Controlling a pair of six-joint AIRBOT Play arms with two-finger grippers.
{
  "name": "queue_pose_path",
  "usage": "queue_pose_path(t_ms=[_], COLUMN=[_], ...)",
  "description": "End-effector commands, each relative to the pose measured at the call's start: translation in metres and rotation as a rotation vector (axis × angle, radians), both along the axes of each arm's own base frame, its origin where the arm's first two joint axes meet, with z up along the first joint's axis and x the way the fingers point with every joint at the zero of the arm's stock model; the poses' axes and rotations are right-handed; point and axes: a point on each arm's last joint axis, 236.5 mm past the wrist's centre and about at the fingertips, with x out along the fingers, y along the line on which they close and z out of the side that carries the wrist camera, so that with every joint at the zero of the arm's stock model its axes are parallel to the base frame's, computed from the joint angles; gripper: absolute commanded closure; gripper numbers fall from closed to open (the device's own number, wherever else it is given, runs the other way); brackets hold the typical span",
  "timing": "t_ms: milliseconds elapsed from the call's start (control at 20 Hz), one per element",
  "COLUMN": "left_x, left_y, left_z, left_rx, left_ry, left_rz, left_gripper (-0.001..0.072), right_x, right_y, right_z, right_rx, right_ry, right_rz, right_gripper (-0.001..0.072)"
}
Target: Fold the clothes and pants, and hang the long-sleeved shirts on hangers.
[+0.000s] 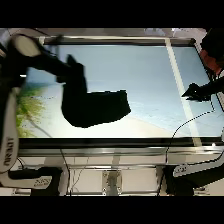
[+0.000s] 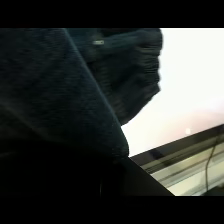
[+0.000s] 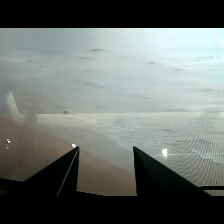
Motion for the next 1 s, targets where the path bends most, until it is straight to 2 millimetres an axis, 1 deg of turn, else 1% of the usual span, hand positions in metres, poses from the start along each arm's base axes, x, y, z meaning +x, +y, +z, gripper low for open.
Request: queue_pose_path(t_ms=[0, 50, 100, 150, 200, 250, 300, 350, 400, 450, 500, 550, 600, 650, 700, 750, 800, 850, 900, 950], left_x=[0.008, 0.009, 0.008, 0.005, 0.003, 0.004, 0.007, 0.011, 0.017, 0.025, 0.032, 0.038, 0.041, 0.044, 0.043, 0.039, 0.030, 0.016, 0.000, -0.014], left_y=[-0.147, -0.170, -0.188, -0.199, -0.207, -0.210, -0.208, -0.203, -0.196, -0.186, -0.173, -0.155, -0.135, -0.107, -0.071, -0.032, 0.010, 0.054, 0.093, 0.126], left_z=[-0.059, -0.072, -0.082, -0.084, -0.081, -0.075, -0.070, -0.064, -0.057, -0.050, -0.046, -0.045, -0.047, -0.055, -0.069, -0.082, -0.093, -0.100, -0.101, -0.096], left_rx=[-0.229, -0.306, -0.384, -0.457, -0.525, -0.566, -0.577, -0.580, -0.586, -0.586, -0.565, -0.516, -0.450, -0.350, -0.213, -0.059, 0.098, 0.265, 0.412, 0.530], left_ry=[0.018, 0.066, 0.119, 0.159, 0.182, 0.180, 0.165, 0.150, 0.135, 0.114, 0.088, 0.056, 0.040, 0.054, 0.077, 0.109, 0.148, 0.193, 0.240, 0.279], left_rz=[-0.090, -0.078, -0.081, -0.096, -0.111, -0.119, -0.123, -0.119, -0.106, -0.093, -0.088, -0.092, -0.089, -0.059, -0.022, 0.016, 0.044, 0.049, 0.053, 0.050], left_gripper=[0.0502, 0.0402, 0.0384, 0.0385, 0.0385, 0.0385, 0.0385, 0.0385, 0.0387, 0.0394, 0.0489, 0.0616, 0.0654, 0.0655, 0.0655, 0.0655, 0.0655, 0.0654, 0.0654, 0.0653], right_x=[0.002, 0.001, 0.001, -0.001, 0.000, 0.001, 0.002, 0.005, 0.009, 0.014, 0.018, 0.024, 0.029, 0.035, 0.042, 0.046, 0.049, 0.049, 0.049, 0.047], right_y=[0.000, 0.000, 0.002, 0.004, 0.009, 0.014, 0.022, 0.030, 0.041, 0.058, 0.079, 0.103, 0.123, 0.143, 0.168, 0.193, 0.220, 0.244, 0.262, 0.279], right_z=[-0.001, -0.001, -0.002, -0.004, -0.006, -0.008, -0.009, -0.009, -0.008, -0.005, -0.002, 0.000, -0.003, -0.007, -0.011, -0.016, -0.022, -0.031, -0.041, -0.051], right_rx=[-0.003, -0.001, 0.007, 0.017, 0.037, 0.058, 0.082, 0.103, 0.128, 0.168, 0.206, 0.230, 0.222, 0.202, 0.188, 0.180, 0.168, 0.152, 0.126, 0.107], right_ry=[-0.006, -0.004, -0.002, 0.003, -0.003, -0.017, -0.028, -0.037, -0.056, -0.081, -0.108, -0.136, -0.149, -0.161, -0.178, -0.195, -0.210, -0.217, -0.222, -0.219], right_rz=[0.000, 0.000, 0.000, 0.000, 0.003, 0.021, 0.037, 0.040, 0.057, 0.089, 0.136, 0.190, 0.228, 0.266, 0.310, 0.358, 0.411, 0.455, 0.494, 0.533], right_gripper=[0.0318, 0.0318, 0.0318, 0.0317, 0.0317, 0.0315, 0.0247, 0.0127, 0.0110, 0.0109, 0.0109, 0.0087, 0.0004, 0.0004, 0.0003, 0.0003, 0.0003, 0.0003, 0.0002, 0.0003])
